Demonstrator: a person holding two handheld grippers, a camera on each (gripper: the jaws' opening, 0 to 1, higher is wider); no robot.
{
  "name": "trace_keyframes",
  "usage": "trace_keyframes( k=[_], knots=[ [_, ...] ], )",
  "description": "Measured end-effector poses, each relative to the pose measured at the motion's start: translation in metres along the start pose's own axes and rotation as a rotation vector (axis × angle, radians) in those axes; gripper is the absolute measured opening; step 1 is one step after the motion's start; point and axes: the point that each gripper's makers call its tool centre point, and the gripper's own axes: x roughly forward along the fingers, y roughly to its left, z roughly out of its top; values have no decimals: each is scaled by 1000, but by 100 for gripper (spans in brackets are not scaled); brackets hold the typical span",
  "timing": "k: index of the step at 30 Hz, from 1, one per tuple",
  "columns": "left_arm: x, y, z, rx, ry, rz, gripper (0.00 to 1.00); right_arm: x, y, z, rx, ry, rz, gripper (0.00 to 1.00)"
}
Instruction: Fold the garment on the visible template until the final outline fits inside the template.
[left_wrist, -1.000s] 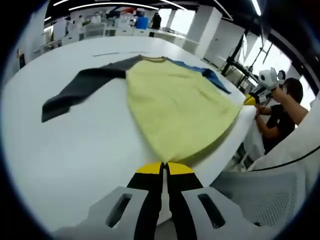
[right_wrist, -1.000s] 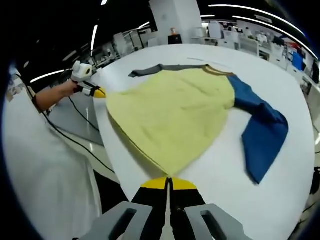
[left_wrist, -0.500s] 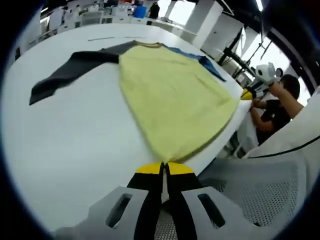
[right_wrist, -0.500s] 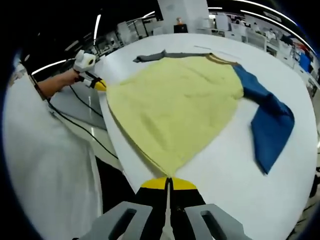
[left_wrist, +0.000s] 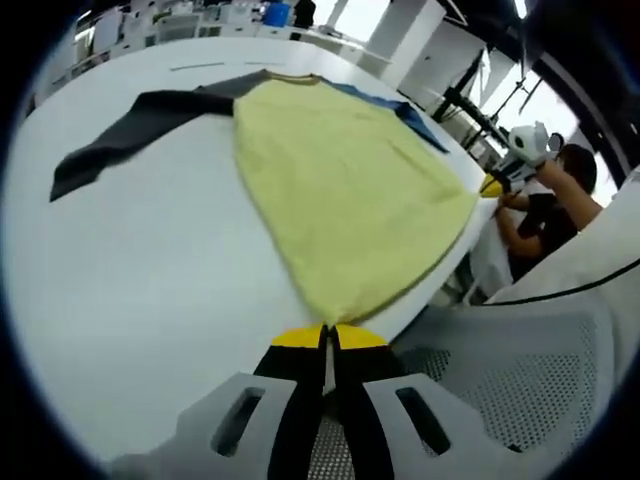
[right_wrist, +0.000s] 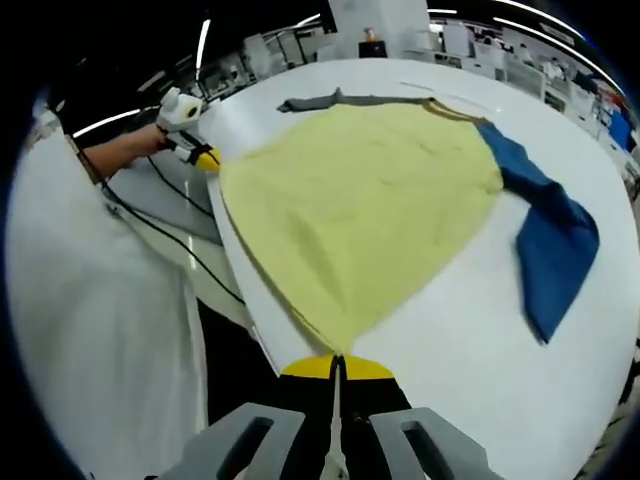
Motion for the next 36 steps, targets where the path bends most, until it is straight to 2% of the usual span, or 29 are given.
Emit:
trace_keyframes(
  k=[3,7,9,10,13,14,15,19,27,30,32,36],
  knots=[
    [0,0,0,-2,2,-2,0,0,2,-1,-25,2,7,0],
    [0,2,-3,-8,10,-3,0,1,7,-3,-90,15,27,0],
    [0,2,-3,-10,11,-4,0,2,8,-4,-151,24,35,0],
    [0,2,-3,-13,11,-5,0,3,9,-5,-152,26,37,0],
    [0,2,-3,-15,15,-11,0,3,10,-6,-336,47,42,0],
    [1,2,-4,-18,19,-14,0,3,11,-6,-352,50,45,0],
    [1,2,-4,-18,21,-15,0,2,11,-6,-443,58,43,0],
    [1,2,-5,-18,24,-17,0,1,11,-6,-543,70,46,0],
    [0,0,-3,-25,20,-32,1,0,11,-6,-559,57,57,0],
    [-2,2,-1,-23,8,-24,7,-2,13,-5,-559,45,63,0],
    [-4,4,1,-25,-4,-10,15,-3,12,-5,-561,39,56,5],
    [-8,6,7,-22,-27,-6,20,-4,11,-3,-552,24,45,16]
  ],
)
